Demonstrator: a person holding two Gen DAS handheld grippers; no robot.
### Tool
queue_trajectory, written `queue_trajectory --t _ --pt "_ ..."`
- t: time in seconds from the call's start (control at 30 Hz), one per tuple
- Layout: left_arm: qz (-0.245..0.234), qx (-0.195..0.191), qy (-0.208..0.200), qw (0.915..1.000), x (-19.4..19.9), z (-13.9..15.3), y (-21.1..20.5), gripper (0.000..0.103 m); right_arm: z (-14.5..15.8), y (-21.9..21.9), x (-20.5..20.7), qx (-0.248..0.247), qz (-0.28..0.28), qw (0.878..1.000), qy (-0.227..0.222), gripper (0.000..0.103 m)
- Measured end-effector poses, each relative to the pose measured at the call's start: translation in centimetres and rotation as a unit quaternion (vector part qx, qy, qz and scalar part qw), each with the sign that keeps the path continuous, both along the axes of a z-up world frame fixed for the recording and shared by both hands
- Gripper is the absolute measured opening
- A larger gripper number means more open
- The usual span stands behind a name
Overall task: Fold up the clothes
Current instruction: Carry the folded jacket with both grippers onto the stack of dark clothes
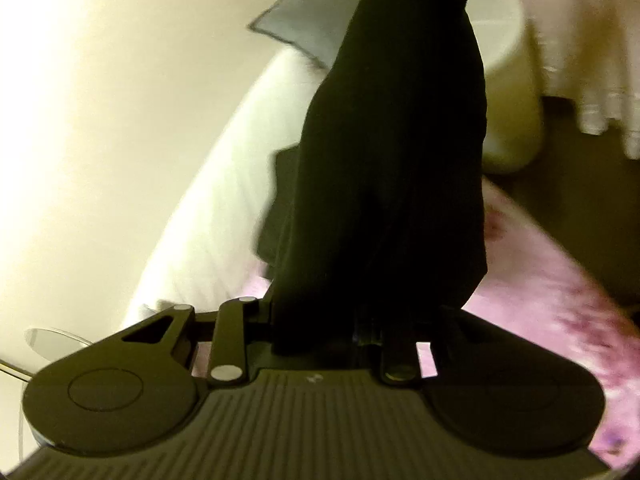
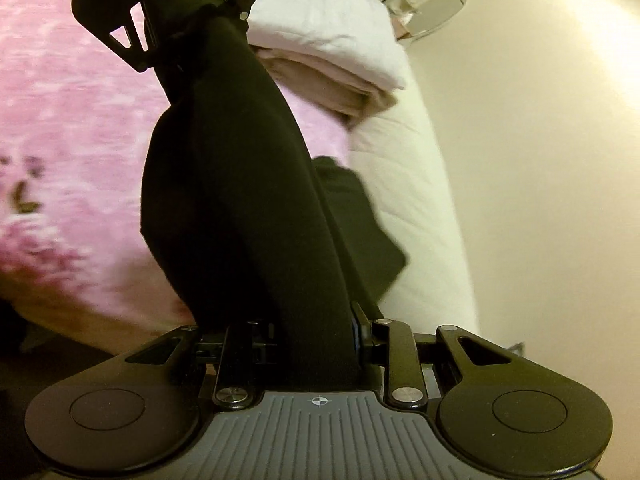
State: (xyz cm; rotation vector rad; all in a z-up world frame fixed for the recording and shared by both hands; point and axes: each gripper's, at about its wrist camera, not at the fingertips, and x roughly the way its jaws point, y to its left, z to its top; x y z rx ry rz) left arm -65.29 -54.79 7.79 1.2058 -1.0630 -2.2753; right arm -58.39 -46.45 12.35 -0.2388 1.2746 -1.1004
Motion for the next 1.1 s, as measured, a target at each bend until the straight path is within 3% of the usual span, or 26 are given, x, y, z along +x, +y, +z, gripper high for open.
queue_trajectory --t 0.23,0.33,0.43,0.5,0.57,0.7,0.77,0.8,0.83,0.9,1.0,1.1 --pt "0.049 -0.053 0.035 0.9968 -8.2 4.6 -12.7 0.027 4.1 -13.8 -7.9 -0.059 0.029 0.998 0.017 0.027" --pt "0.088 -0.091 0.055 0.9905 -11.4 6.3 -17.6 0.027 5.7 -19.9 -10.8 -0.1 0.054 0.993 0.018 0.027" --pt "0.127 -0.124 0.064 0.982 -14.3 5.5 -21.1 0.027 6.0 -25.2 -13.4 -0.142 0.08 0.987 0.011 0.028" --pt "0.149 -0.125 0.051 0.9796 -16.0 2.3 -22.4 0.027 4.6 -28.0 -15.1 -0.164 0.098 0.982 0.0 0.029" --pt "0.162 -0.099 0.025 0.9816 -17.5 -3.1 -23.0 0.028 0.6 -29.8 -16.7 -0.158 0.113 0.981 -0.008 0.03" --pt "0.157 -0.009 -0.08 0.9843 -19.2 -16.6 -21.6 0.03 -11.3 -31.4 -19.2 -0.041 0.116 0.992 -0.027 0.031" --pt "0.15 -0.026 -0.102 0.9831 -18.9 -20.7 -19.9 0.032 -16.3 -30.4 -19.8 0.012 0.144 0.99 -0.008 0.033" --pt "0.154 -0.034 -0.092 0.9832 -18.5 -21.0 -19.5 0.032 -18.0 -29.6 -20.1 0.019 0.161 0.987 0.004 0.035" --pt "0.159 -0.03 -0.079 0.9837 -18.0 -20.6 -19.4 0.033 -18.4 -28.6 -20.6 -0.005 0.177 0.984 0.011 0.036" --pt "0.159 -0.016 -0.062 0.9853 -17.2 -19.5 -19.3 0.037 -17.5 -28.0 -21.7 -0.011 0.183 0.983 0.002 0.04" --pt "0.144 -0.023 -0.073 0.9866 -16.1 -18.6 -19.2 0.037 -16.4 -27.3 -22.8 -0.01 0.194 0.981 0.015 0.041" --pt "0.156 -0.007 -0.081 0.9844 -16.1 -18.4 -20.1 0.028 -16.2 -27.1 -23.0 -0.002 0.201 0.979 0.025 0.041"
